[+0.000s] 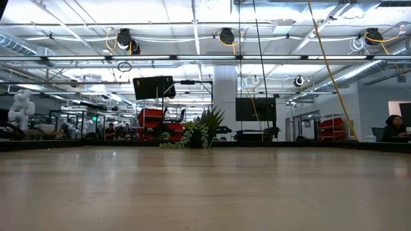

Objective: Nest measuring cups in basket
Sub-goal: Put the stacked measuring cups into the black transparent bin

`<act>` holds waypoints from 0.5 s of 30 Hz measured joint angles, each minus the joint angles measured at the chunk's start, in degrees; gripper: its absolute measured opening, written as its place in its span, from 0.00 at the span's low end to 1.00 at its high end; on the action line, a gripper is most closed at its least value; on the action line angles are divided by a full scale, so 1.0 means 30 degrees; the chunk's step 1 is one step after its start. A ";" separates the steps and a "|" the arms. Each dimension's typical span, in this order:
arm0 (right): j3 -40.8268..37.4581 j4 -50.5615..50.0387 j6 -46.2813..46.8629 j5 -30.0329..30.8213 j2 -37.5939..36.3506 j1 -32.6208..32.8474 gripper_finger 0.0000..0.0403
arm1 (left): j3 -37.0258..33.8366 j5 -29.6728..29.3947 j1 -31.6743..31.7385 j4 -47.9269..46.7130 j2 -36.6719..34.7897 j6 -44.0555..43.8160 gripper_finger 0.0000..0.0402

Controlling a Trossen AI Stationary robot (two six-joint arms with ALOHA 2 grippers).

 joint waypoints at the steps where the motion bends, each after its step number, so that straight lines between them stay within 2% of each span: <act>1: 0.0000 0.0042 -0.0227 0.0000 0.0000 -0.0301 0.17 | 0.0000 0.0000 -0.0011 -0.0090 0.0000 -0.0003 0.80; 6: 0.0000 0.0455 -0.1575 -0.0022 0.0000 -0.1886 0.17 | 0.0000 -0.0087 -0.0073 -0.0675 0.0000 -0.0017 0.80; 10: -0.0008 0.0589 -0.1835 -0.0192 0.0000 -0.3307 0.17 | 0.0000 -0.1227 -0.0240 -0.1293 -0.0259 0.0085 0.80; 15: -0.0796 0.4170 -0.4625 -0.0537 0.0006 -0.4947 0.17 | 0.0007 -0.2606 -0.0467 -0.2255 -0.1243 0.0101 0.80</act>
